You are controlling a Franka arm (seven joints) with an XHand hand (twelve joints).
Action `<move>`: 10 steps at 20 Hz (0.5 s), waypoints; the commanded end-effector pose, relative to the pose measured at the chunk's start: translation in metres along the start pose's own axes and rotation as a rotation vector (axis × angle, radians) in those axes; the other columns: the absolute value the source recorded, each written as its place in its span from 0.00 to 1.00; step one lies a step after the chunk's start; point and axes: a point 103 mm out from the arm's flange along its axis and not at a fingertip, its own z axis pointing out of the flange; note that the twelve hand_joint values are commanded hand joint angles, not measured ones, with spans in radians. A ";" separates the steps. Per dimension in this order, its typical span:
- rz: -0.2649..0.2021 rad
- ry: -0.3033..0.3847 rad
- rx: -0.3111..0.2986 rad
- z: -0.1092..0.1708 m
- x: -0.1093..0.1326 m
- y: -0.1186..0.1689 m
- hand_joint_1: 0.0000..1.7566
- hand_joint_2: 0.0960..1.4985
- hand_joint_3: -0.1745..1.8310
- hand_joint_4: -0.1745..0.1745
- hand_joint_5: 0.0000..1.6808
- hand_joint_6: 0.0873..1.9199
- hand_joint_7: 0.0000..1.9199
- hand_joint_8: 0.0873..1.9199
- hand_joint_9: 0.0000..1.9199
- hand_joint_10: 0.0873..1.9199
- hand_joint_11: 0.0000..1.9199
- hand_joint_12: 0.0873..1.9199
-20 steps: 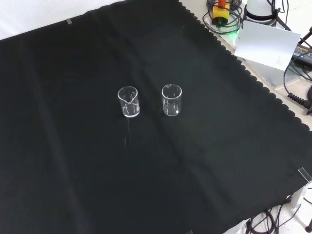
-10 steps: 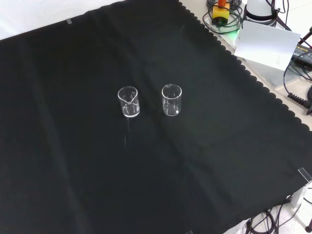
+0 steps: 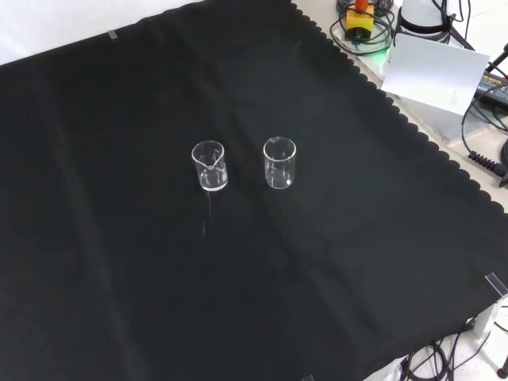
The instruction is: Pick up the beaker on the right.
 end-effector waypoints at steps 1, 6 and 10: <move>0.011 0.031 0.024 0.044 -0.010 0.026 0.00 0.85 0.25 0.41 0.17 0.00 0.00 0.23 0.04 0.34 0.00 0.65; -0.002 0.073 0.044 0.086 -0.008 0.057 0.07 0.81 0.23 0.40 0.17 0.00 0.02 0.24 0.07 0.35 0.00 0.67; -0.036 0.095 0.059 0.125 -0.006 0.089 0.25 0.68 0.20 0.39 0.19 0.00 0.06 0.30 0.13 0.36 0.00 0.71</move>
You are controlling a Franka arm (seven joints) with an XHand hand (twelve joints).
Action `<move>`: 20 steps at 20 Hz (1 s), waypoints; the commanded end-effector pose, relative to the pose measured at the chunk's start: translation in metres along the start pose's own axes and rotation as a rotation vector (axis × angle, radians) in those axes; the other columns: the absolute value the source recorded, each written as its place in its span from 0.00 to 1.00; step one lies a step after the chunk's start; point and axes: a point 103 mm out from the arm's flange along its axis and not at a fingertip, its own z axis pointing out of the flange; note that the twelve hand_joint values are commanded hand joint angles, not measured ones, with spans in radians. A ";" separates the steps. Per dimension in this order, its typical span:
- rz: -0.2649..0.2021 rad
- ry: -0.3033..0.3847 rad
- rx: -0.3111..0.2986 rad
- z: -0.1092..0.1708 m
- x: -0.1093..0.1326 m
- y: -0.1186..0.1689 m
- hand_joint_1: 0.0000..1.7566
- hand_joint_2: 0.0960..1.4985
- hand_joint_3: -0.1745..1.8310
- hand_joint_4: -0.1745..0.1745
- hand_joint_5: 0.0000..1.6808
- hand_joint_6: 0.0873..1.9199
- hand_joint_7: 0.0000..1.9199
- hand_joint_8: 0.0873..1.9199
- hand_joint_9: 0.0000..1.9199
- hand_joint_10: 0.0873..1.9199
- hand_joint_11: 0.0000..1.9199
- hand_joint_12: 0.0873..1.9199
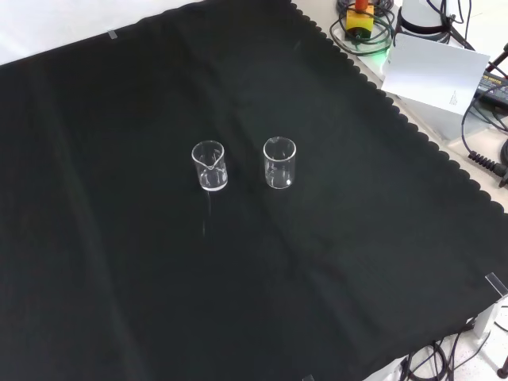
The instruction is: Pick up the beaker on the right.
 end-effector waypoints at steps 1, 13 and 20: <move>-0.045 0.069 0.028 0.073 -0.002 0.058 0.26 0.67 0.20 0.39 0.19 0.00 0.06 0.30 0.13 0.36 0.00 0.72; -0.106 0.143 0.103 0.159 0.000 0.116 0.37 0.59 0.22 0.39 0.19 0.00 0.10 0.34 0.17 0.35 0.00 0.74; -0.152 0.213 0.101 0.186 0.011 0.139 0.42 0.52 0.26 0.38 0.20 0.00 0.10 0.34 0.17 0.34 0.02 0.73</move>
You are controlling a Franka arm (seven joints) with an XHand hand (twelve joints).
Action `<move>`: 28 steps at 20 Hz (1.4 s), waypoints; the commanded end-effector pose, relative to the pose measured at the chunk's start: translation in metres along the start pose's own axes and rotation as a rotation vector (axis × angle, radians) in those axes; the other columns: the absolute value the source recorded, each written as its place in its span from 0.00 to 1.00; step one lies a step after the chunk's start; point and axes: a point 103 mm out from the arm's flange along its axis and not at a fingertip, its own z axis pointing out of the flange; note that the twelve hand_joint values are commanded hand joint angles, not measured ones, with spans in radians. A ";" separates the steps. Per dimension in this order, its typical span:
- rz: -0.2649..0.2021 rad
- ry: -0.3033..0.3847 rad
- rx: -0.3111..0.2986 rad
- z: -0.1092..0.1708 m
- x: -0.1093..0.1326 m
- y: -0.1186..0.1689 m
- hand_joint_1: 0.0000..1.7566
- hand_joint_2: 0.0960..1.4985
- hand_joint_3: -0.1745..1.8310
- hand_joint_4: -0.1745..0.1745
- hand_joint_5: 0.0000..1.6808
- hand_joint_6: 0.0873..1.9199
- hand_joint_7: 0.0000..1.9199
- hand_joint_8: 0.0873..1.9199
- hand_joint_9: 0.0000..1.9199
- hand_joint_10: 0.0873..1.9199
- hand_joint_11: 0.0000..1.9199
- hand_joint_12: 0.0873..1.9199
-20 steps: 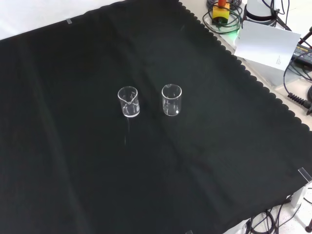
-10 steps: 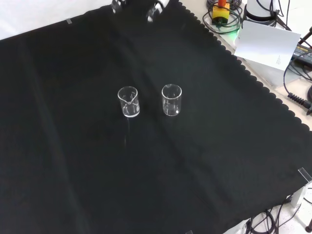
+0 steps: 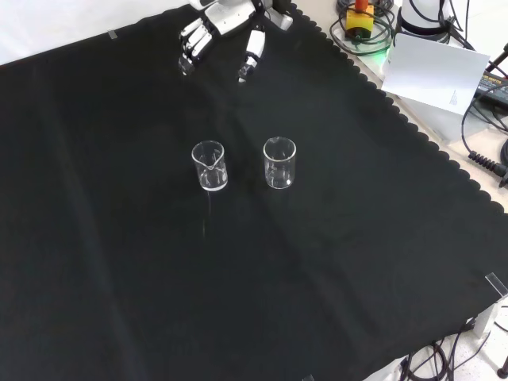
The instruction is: Pick up the beaker on the right.
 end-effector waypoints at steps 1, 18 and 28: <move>-0.101 0.124 -0.085 0.020 0.014 0.062 0.42 0.50 0.28 0.38 0.20 0.00 0.11 0.34 0.18 0.34 0.02 0.73; -0.214 0.219 -0.034 0.072 0.029 0.089 0.46 0.40 0.35 0.38 0.24 0.00 0.13 0.34 0.20 0.34 0.03 0.73; -0.257 0.282 0.003 0.106 0.028 0.094 0.48 0.36 0.37 0.38 0.28 0.00 0.17 0.34 0.24 0.32 0.05 0.72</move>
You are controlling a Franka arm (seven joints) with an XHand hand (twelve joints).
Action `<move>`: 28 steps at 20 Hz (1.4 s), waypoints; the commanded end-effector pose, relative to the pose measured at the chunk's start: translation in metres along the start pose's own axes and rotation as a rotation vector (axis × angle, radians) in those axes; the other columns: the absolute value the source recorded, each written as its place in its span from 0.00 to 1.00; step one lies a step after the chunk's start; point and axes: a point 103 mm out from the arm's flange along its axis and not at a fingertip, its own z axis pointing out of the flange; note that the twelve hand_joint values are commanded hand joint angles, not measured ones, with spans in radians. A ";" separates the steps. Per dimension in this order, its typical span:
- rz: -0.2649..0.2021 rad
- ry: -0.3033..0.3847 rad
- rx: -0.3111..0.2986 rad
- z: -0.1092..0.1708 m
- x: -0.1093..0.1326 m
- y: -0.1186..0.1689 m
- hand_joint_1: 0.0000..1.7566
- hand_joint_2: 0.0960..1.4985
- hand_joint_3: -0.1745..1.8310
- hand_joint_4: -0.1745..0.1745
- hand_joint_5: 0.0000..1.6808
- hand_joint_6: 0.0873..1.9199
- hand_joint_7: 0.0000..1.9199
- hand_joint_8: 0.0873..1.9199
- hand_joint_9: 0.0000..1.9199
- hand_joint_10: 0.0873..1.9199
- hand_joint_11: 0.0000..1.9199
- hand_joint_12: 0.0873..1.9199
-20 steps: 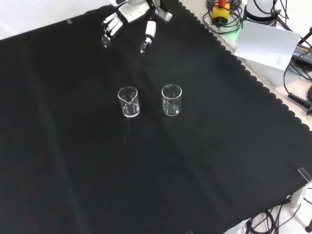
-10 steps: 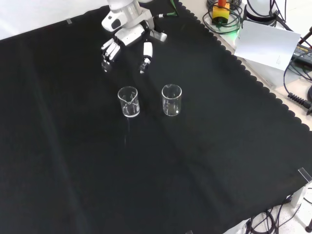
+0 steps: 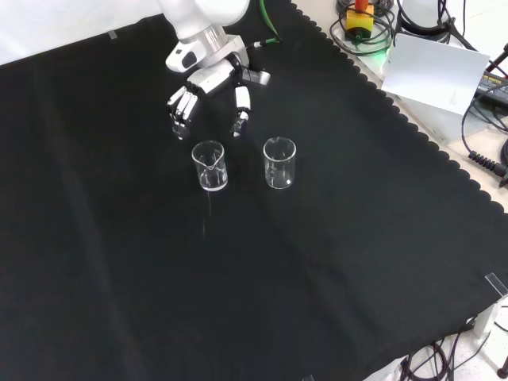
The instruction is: Pick up the beaker on the right.
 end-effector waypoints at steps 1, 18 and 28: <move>-0.022 0.062 0.003 0.017 -0.007 0.006 0.48 0.36 0.37 0.39 0.28 0.00 0.17 0.34 0.24 0.32 0.05 0.72; -0.129 0.253 -0.016 0.043 -0.028 0.027 0.51 0.32 0.38 0.37 0.24 0.00 0.14 0.33 0.21 0.31 0.04 0.72; -0.173 0.324 -0.078 0.054 -0.041 0.029 0.52 0.32 0.38 0.36 0.26 0.00 0.14 0.34 0.22 0.31 0.04 0.72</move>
